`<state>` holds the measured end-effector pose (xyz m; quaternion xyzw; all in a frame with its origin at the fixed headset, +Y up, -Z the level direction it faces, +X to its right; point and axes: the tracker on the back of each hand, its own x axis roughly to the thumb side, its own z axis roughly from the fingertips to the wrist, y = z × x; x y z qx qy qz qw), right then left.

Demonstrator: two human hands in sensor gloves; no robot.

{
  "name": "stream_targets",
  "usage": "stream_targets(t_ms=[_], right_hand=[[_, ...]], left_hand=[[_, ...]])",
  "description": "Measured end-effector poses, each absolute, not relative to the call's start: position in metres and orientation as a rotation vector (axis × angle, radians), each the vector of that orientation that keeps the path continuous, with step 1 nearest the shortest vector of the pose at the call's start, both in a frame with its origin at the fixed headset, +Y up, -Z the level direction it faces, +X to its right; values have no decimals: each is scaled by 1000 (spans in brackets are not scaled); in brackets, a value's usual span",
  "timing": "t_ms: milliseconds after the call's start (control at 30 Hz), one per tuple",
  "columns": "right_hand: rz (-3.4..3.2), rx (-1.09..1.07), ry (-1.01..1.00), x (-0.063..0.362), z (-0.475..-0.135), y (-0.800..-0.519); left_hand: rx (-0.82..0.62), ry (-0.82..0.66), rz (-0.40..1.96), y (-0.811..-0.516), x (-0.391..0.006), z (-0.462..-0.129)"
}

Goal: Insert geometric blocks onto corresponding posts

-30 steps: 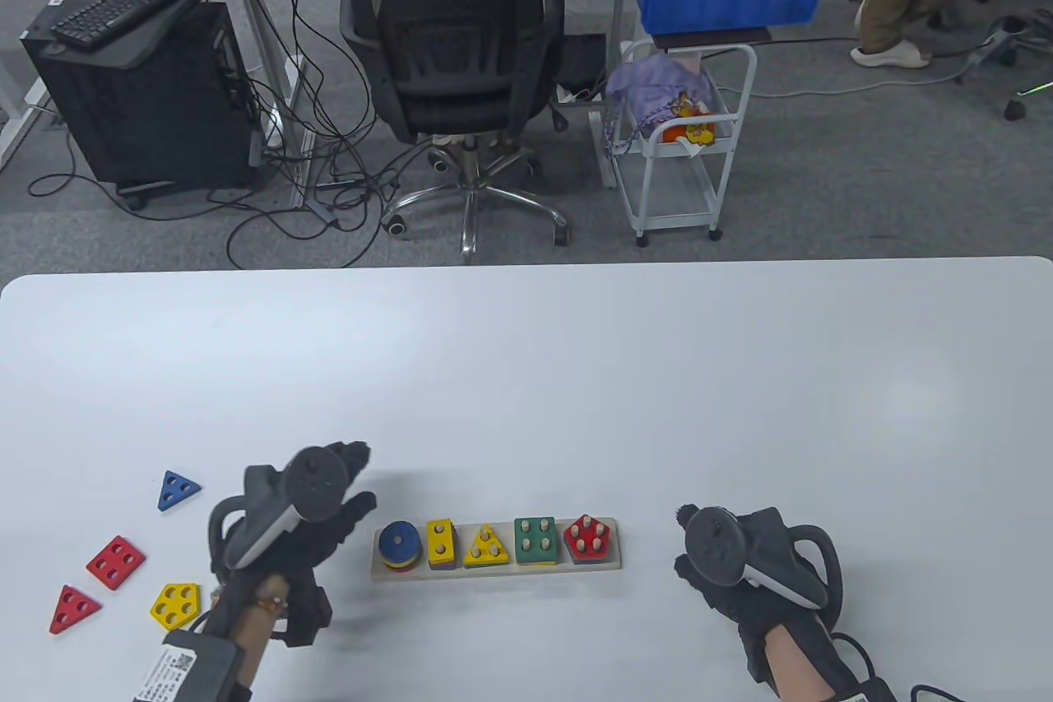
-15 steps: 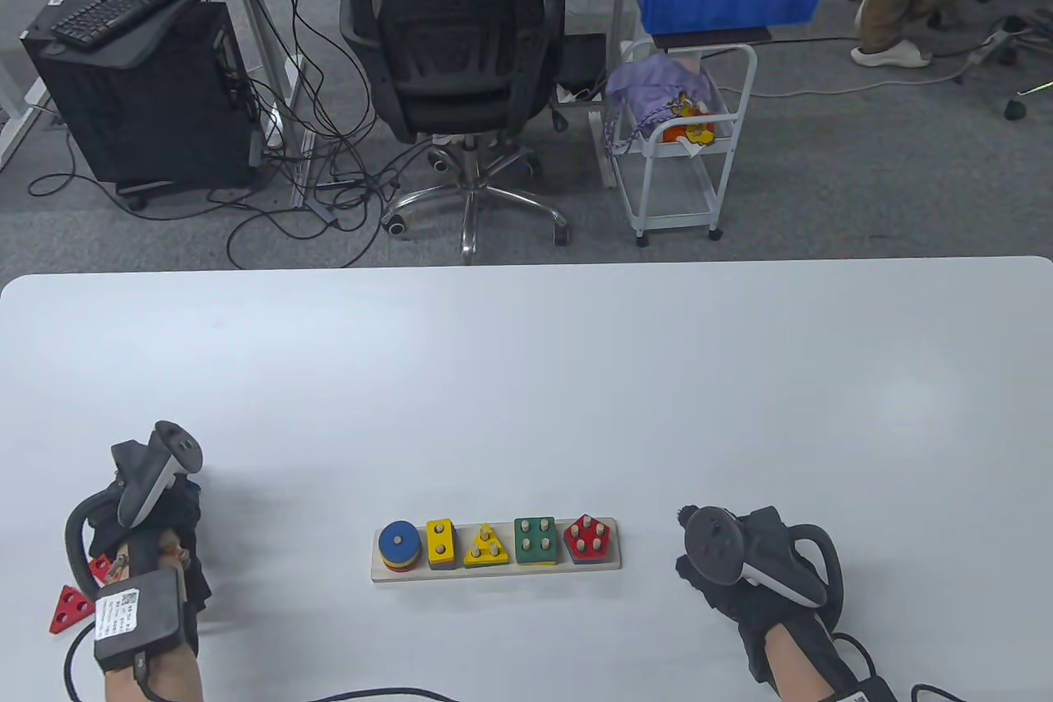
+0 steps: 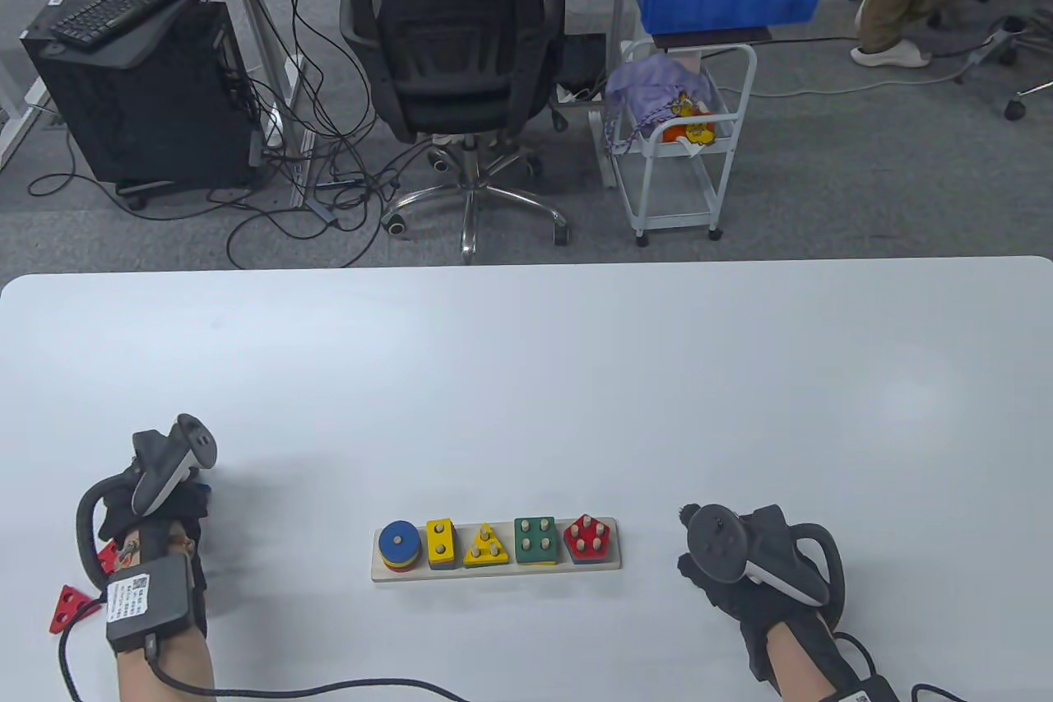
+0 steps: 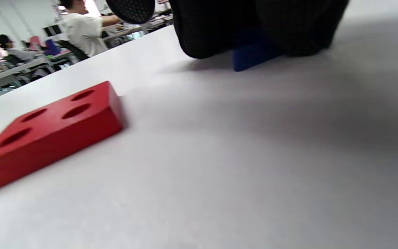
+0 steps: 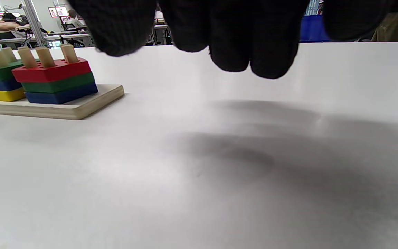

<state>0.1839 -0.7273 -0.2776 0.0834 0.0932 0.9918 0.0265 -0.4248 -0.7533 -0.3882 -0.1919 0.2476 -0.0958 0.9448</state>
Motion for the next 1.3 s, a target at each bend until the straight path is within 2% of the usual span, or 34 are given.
stream_targets(t_ms=[233,367,633,767,1000,1300], right_hand=[[3060,263,266,184,-277,-725],[3057,269,254,184,-277,-724],[3064,292,253,181,-276,-725],[3064,298,235,180,-275,-724],[3065,318,242,178,-274,-724],[3060,336,248,177,-274,-723]], left_hand=[[-328,428,-178,-740,-404,-386],[-258,296,-142,-725,-374,-377],[-137,-70,-82,-685,-272,-336],[-95,-248,-57,-674,-219,-310],[-100,-444,-102,-689,-152,-285],[-174,-438,-79,-713,-131,-297]])
